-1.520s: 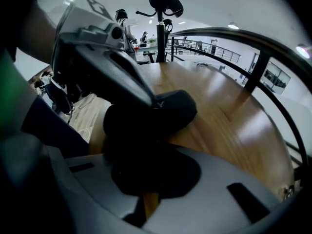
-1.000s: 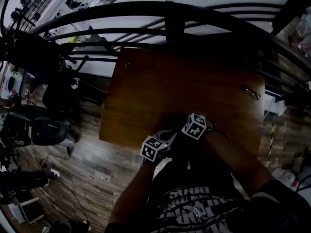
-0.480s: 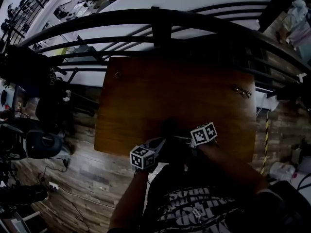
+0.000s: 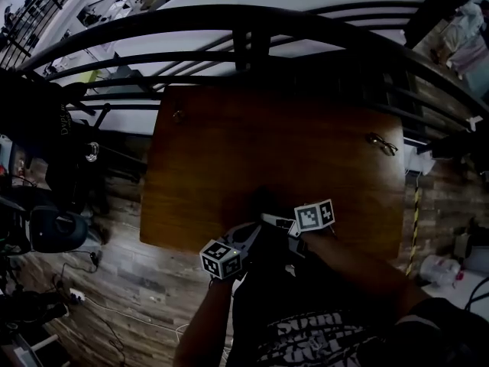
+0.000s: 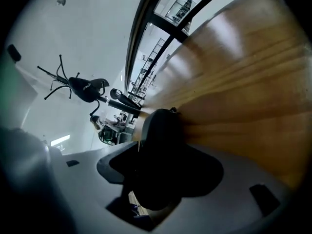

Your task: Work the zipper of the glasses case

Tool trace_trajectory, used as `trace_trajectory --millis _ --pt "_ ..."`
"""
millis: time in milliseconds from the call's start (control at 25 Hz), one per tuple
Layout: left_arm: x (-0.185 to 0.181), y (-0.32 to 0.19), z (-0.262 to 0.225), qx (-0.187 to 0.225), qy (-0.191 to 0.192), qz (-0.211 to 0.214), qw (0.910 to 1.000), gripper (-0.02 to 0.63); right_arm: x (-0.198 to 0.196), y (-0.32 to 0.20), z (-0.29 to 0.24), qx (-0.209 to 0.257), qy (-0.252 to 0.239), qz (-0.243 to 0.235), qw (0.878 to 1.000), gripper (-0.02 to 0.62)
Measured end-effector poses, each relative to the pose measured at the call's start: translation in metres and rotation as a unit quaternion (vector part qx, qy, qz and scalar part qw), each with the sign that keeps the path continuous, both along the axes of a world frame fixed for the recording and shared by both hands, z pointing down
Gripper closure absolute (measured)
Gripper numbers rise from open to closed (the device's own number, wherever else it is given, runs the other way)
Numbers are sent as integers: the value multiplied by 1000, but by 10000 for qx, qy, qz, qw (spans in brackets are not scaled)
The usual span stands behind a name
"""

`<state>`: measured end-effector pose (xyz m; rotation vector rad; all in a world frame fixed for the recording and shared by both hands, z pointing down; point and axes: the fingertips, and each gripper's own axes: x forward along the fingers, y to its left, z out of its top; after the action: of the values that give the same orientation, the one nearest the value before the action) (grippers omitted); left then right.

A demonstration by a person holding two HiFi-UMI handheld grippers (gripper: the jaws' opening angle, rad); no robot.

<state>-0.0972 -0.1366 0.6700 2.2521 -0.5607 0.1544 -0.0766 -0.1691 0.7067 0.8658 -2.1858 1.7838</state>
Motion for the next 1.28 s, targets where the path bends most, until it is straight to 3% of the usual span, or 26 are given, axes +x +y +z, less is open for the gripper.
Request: trace_trajectory --millis 160,320,480,600,640,680,720,880,1080,1280 --pt "2 4 0 -155 183 120 9996 600 3 2 -2 94 -15 -290 9995 341" --pt "-6 -8 -18 -42 134 126 9998 598 6 5 -25 983 488 -1047 9884 345" --pt "-12 -23 -42 246 128 426 9987 595 4 10 -58 2240 979 -2033 9481 345" --pt "-5 -26 -65 430 215 907 9947 584 13 6 -84 2997 1230 -2319 9172 345" --pt "-4 -28 -71 487 164 966 9940 514 16 5 -93 3217 1296 -2392 9069 347" --pt "-4 -31 -76 572 90 985 9935 387 20 5 -102 3420 1336 -2472 8967 347" --pt "-2 -33 -81 677 43 1015 9925 318 22 6 -110 3608 1346 -2562 8866 347" --pt "15 -26 -110 955 259 1514 9835 299 18 17 -139 4144 1238 -2913 8533 347" --pt "46 0 -139 1176 482 2515 9595 299 12 35 -153 4527 1267 -3470 8116 350" --pt "56 0 -138 1415 126 2908 9462 302 9 36 -159 4880 1734 -3945 7590 351"
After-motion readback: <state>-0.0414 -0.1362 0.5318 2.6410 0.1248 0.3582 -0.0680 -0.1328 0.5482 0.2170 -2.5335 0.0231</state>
